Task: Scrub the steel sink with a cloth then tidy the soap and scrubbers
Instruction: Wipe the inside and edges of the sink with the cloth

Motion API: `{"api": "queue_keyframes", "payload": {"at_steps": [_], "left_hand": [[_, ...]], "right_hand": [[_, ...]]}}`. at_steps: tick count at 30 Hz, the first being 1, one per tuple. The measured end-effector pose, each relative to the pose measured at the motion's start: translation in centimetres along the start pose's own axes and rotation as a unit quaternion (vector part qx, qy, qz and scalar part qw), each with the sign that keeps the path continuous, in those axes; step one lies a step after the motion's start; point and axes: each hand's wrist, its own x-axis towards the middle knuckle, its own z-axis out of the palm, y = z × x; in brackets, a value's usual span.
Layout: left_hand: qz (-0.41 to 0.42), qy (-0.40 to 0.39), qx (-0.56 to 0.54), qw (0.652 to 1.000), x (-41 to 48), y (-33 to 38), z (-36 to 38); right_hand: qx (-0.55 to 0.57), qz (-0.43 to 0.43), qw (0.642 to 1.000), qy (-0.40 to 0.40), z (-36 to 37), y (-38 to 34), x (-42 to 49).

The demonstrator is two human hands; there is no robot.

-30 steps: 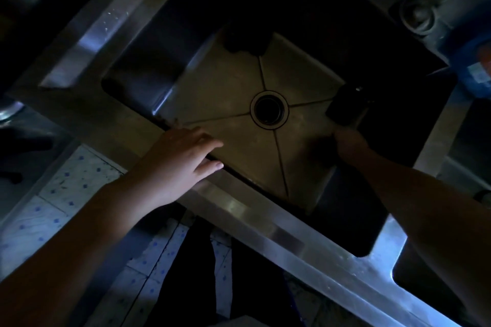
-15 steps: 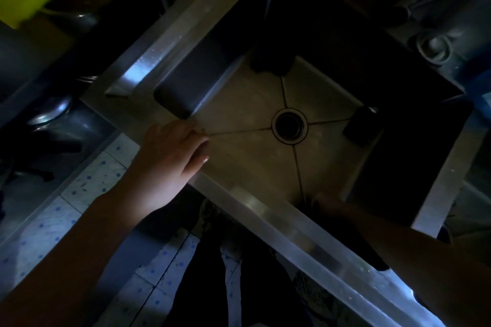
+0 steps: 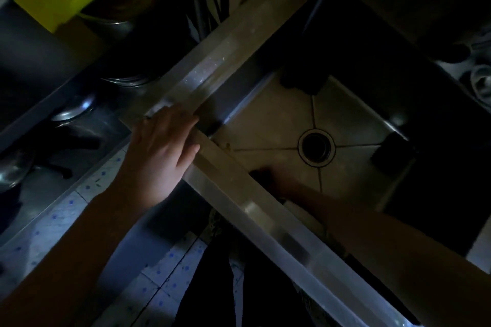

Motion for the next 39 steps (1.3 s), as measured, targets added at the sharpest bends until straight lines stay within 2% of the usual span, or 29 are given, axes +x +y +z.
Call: {"api": "queue_keyframes", "payload": {"at_steps": [4,6,9,13,17,21,27,31,33,37,39], "left_hand": [[-0.019,0.008,-0.009,1.0,0.6,-1.0,-0.2],[-0.032,-0.005,-0.011,0.999,1.1,-1.4,-0.4],[-0.034,-0.008,-0.017,0.999,1.5,-1.9,-0.5],[-0.021,0.012,-0.023,0.999,1.7,-2.2,-0.5],[-0.009,0.017,-0.031,0.999,1.8,-2.5,-0.4],[-0.001,0.044,-0.04,0.998,1.9,-2.7,0.0],[0.005,0.061,-0.039,0.997,1.8,-3.0,0.4],[0.004,0.046,-0.036,0.998,1.7,-3.2,0.4],[0.002,0.039,-0.037,0.999,1.8,-3.2,0.2],[-0.002,0.027,-0.03,0.999,1.9,-3.1,0.1],[-0.006,0.029,-0.029,0.999,1.8,-3.1,0.1]], "right_hand": [[0.073,-0.081,0.993,0.042,-1.3,-4.9,5.1],[0.059,-0.141,0.986,0.063,-1.7,-6.7,7.1],[0.054,-0.182,0.979,0.08,-1.6,-8.6,9.8],[0.044,-0.129,0.99,0.045,-0.7,-7.0,9.3],[-0.006,-0.177,0.984,0.004,-0.2,-2.4,5.4],[-0.021,-0.174,0.984,-0.014,0.0,0.6,2.6],[-0.022,-0.2,0.979,0.031,-0.1,-2.5,6.3],[-0.008,-0.136,0.986,0.098,-0.3,-6.0,11.4],[-0.035,-0.095,0.988,0.118,0.4,-6.1,12.7],[-0.062,-0.188,0.976,0.087,1.5,-4.3,10.1],[-0.134,-0.25,0.957,0.063,1.0,-3.2,8.8]]}}
